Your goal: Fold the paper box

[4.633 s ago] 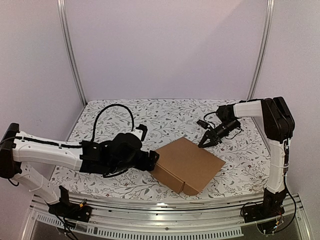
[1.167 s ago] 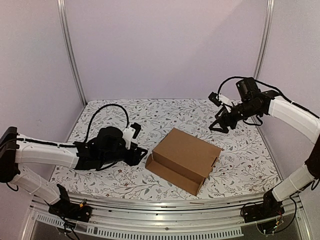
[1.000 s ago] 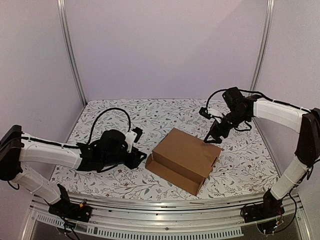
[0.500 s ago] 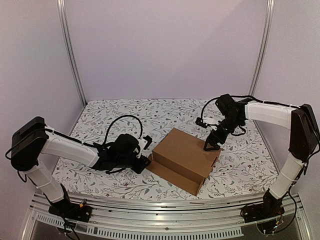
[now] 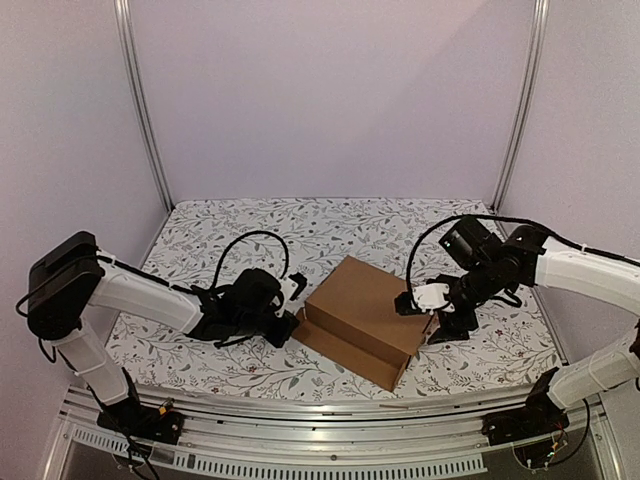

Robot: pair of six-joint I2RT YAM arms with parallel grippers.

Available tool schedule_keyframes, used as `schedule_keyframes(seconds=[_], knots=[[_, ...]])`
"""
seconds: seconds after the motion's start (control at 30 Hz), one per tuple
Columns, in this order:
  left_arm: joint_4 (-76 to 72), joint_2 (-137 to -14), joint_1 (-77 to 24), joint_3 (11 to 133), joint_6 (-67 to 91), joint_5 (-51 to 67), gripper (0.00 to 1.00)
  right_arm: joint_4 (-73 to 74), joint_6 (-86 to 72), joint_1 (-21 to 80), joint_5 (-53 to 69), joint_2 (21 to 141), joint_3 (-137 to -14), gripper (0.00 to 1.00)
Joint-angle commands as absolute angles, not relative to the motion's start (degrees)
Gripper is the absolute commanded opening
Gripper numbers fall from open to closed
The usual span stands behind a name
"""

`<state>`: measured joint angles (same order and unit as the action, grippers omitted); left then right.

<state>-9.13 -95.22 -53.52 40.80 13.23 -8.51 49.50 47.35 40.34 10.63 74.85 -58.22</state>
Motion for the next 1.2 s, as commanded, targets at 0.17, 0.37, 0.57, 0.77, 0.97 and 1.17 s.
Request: schedule_keyframes(seconds=[0.17,0.37,0.57,0.77,0.97,1.17], knots=[[-10.0,-96.8,-53.6,41.3,12.2,-9.0,0.12,44.1,63.8,49.8,1.6,75.5,-51.3,0.66],[-11.3,-98.2,-53.6,41.1,11.6,-8.8,0.07,39.3,63.7,50.2,-3.2,80.5,-50.4,0.64],[-11.0,-99.2,-53.6,42.3,10.7,-9.0,0.00,38.8,60.7,50.1,-0.8,80.5,-50.5,0.63],[-10.0,-100.1,-53.6,43.6,10.1,-9.4,0.00,38.7,59.8,50.2,1.4,81.1,-49.8,0.62],[-6.9,-99.8,-53.6,45.4,9.7,-9.6,0.00,38.7,59.3,50.2,3.2,82.2,-49.3,0.61],[-1.4,-100.0,-53.5,49.3,8.1,-9.1,0.00,38.6,59.3,50.2,4.7,82.4,-48.8,0.60]])
